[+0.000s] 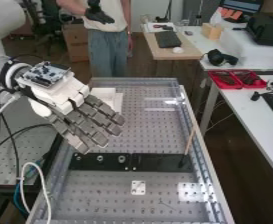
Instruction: Grab the larger nut and place it in the white container
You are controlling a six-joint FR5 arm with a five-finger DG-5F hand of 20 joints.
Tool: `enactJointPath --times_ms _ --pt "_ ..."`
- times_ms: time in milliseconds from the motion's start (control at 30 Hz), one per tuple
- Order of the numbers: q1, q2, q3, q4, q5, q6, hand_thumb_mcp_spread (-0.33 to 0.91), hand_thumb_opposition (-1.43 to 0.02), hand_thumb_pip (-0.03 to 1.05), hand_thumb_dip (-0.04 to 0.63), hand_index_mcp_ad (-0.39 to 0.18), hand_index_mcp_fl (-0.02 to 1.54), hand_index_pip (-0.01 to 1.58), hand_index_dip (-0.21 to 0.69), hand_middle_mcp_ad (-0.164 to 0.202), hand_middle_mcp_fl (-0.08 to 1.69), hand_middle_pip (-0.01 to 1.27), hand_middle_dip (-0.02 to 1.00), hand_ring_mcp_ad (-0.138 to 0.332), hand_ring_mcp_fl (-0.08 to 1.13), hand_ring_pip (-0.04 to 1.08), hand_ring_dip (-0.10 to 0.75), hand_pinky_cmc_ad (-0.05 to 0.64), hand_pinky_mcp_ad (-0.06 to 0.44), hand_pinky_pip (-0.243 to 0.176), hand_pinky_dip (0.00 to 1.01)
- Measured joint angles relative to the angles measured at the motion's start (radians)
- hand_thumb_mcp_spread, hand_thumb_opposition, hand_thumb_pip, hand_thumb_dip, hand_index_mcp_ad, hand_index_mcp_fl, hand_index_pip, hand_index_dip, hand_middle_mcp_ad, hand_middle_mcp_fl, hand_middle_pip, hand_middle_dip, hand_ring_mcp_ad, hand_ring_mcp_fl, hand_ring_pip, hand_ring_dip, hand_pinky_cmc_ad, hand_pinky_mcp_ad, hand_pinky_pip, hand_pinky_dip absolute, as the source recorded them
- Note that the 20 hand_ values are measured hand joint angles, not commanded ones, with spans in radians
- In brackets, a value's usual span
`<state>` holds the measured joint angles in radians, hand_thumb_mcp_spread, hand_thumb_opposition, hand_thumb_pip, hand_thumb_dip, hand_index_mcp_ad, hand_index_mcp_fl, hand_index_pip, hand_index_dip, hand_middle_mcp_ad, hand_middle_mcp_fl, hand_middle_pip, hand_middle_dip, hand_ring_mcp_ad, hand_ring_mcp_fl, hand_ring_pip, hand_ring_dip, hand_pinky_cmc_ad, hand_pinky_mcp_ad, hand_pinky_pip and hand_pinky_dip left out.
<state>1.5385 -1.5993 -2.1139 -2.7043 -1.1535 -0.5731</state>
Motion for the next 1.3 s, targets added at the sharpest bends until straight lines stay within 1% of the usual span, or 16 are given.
enactJointPath --times_ms 133,200,300,367,433,500,600,633,700,767,833,867,967,1100,1233,1300 --pt "-0.002 -0.034 -0.022 0.030 0.029 0.031 0.23 -0.80 0.64 0.173 -0.007 0.07 0.73 -0.042 0.091 0.12 0.13 0.17 0.194 0.01 0.10 0.072 0.325 0.293 -0.075 0.47" --pt "-0.002 -0.057 -0.037 0.058 0.050 0.044 0.25 -0.82 0.65 0.190 -0.007 0.06 0.83 -0.040 0.091 0.12 0.14 0.17 0.192 0.01 0.09 0.072 0.325 0.293 -0.075 0.47" --pt "-0.002 -0.084 -0.050 0.087 0.071 0.059 0.27 -0.83 0.70 0.188 -0.007 0.06 0.96 -0.033 0.094 0.12 0.13 0.17 0.195 0.01 0.09 0.072 0.325 0.293 -0.075 0.47" --pt "-0.001 -0.101 -0.055 0.098 0.081 0.071 0.27 -0.83 0.71 0.206 -0.012 0.05 1.06 -0.009 0.091 0.12 0.13 0.17 0.195 0.01 0.09 0.072 0.325 0.293 -0.075 0.48" --pt "0.000 -0.117 -0.059 0.107 0.091 0.081 0.27 -0.83 0.71 0.206 -0.024 0.04 1.13 0.009 0.094 0.12 0.13 0.17 0.195 0.01 0.09 0.072 0.325 0.293 -0.075 0.48" --pt "0.003 -0.138 -0.065 0.123 0.108 0.090 0.27 -0.84 0.71 0.206 -0.037 0.02 1.17 0.023 0.091 0.08 0.13 0.17 0.195 0.00 0.09 0.072 0.328 0.293 -0.075 0.48" --pt "0.008 -0.162 -0.073 0.159 0.133 0.104 0.26 -0.85 0.71 0.204 -0.037 0.02 1.25 0.063 0.091 0.07 0.13 0.17 0.194 0.01 0.09 0.072 0.325 0.297 -0.073 0.48" --pt "0.009 -0.165 -0.075 0.166 0.137 0.106 0.26 -0.85 0.72 0.222 -0.037 0.02 1.28 0.066 0.091 0.06 0.13 0.17 0.194 0.01 0.09 0.072 0.325 0.297 -0.077 0.48" --pt "0.013 -0.182 -0.082 0.191 0.155 0.114 0.27 -0.86 0.72 0.220 -0.037 0.02 1.33 0.112 0.091 0.07 0.13 0.17 0.197 0.01 0.09 0.072 0.328 0.297 -0.079 0.47" --pt "0.014 -0.194 -0.084 0.202 0.165 0.119 0.27 -0.86 0.72 0.220 -0.035 0.02 1.38 0.133 0.094 0.00 0.13 0.17 0.194 0.00 0.09 0.072 0.328 0.297 -0.079 0.47" --pt "0.016 -0.205 -0.084 0.205 0.172 0.122 0.26 -0.86 0.72 0.218 -0.038 0.02 1.41 0.164 0.094 0.01 0.13 0.17 0.194 0.01 0.09 0.072 0.328 0.297 -0.077 0.47" --pt "0.017 -0.212 -0.084 0.205 0.176 0.124 0.28 -0.88 0.72 0.237 -0.040 0.02 1.41 0.188 0.094 0.00 0.13 0.17 0.192 0.01 0.09 0.072 0.328 0.297 -0.077 0.47" --pt "0.021 -0.226 -0.085 0.208 0.182 0.124 0.31 -0.88 0.72 0.243 -0.054 0.02 1.44 0.250 0.094 0.01 0.13 0.18 0.190 0.01 0.09 0.068 0.328 0.297 -0.077 0.47" --pt "0.031 -0.231 -0.093 0.241 0.198 0.105 0.31 -0.88 0.72 0.243 -0.054 0.02 1.47 0.302 0.094 0.00 0.13 0.19 0.190 0.01 0.09 0.080 0.333 0.297 -0.080 0.42" --pt "0.040 -0.233 -0.100 0.259 0.207 0.087 0.31 -0.88 0.72 0.243 -0.054 0.02 1.49 0.332 0.094 0.01 0.13 0.19 0.188 0.01 0.09 0.086 0.328 0.295 -0.077 0.42" --pt "0.047 -0.234 -0.105 0.282 0.214 0.070 0.31 -0.88 0.72 0.243 -0.054 0.02 1.50 0.349 0.091 0.00 0.13 0.19 0.188 0.01 0.09 0.086 0.346 0.295 -0.080 0.40"
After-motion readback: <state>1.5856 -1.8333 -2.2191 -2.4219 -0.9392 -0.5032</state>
